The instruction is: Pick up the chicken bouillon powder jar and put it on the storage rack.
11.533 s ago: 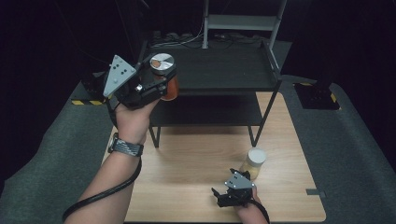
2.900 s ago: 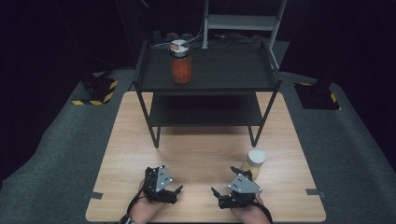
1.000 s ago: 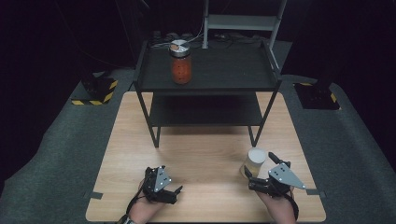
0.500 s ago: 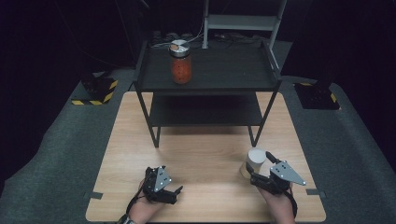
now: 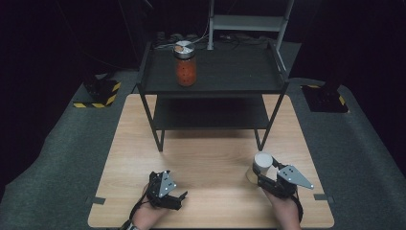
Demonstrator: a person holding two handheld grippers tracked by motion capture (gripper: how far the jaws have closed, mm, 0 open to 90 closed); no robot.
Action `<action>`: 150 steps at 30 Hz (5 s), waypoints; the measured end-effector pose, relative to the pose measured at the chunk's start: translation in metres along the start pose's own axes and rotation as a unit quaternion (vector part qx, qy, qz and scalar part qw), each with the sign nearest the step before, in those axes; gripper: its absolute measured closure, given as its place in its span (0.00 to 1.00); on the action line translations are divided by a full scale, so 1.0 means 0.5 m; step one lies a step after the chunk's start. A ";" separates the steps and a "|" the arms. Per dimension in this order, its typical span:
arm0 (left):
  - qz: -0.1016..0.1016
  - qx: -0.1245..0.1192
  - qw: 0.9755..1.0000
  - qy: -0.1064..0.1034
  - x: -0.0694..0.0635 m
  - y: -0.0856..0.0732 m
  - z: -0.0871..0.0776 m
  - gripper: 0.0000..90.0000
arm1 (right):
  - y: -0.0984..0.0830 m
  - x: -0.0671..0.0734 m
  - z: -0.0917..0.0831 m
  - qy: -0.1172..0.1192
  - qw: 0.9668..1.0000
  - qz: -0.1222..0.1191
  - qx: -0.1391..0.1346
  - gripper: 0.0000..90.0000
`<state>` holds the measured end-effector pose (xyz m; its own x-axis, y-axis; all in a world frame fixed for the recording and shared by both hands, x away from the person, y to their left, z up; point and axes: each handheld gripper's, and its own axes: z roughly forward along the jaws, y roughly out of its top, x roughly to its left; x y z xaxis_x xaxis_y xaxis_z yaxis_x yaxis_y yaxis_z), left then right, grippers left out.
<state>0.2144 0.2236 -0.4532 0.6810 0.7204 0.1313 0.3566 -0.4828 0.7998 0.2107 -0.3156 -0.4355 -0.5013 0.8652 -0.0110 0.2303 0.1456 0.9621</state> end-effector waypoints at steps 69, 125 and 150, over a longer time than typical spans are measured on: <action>-0.002 -0.006 1.000 -0.008 0.007 -0.005 -0.002 0.02 | 0.251 0.025 -0.076 0.070 0.989 -0.009 -0.126 0.37; -0.004 -0.014 1.000 -0.025 0.021 -0.010 -0.005 0.01 | 0.511 0.032 0.074 0.032 0.985 -0.017 -0.170 0.37; -0.015 -0.019 0.999 -0.030 0.027 -0.016 -0.007 0.01 | 0.548 0.033 0.166 0.012 0.984 -0.019 -0.179 0.37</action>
<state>0.2186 0.2391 -0.4555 0.7071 0.7035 0.0723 0.3537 -0.4403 0.8252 0.3350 -0.2217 -0.1947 -0.5239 0.8505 -0.0464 -0.0955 -0.0046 0.9954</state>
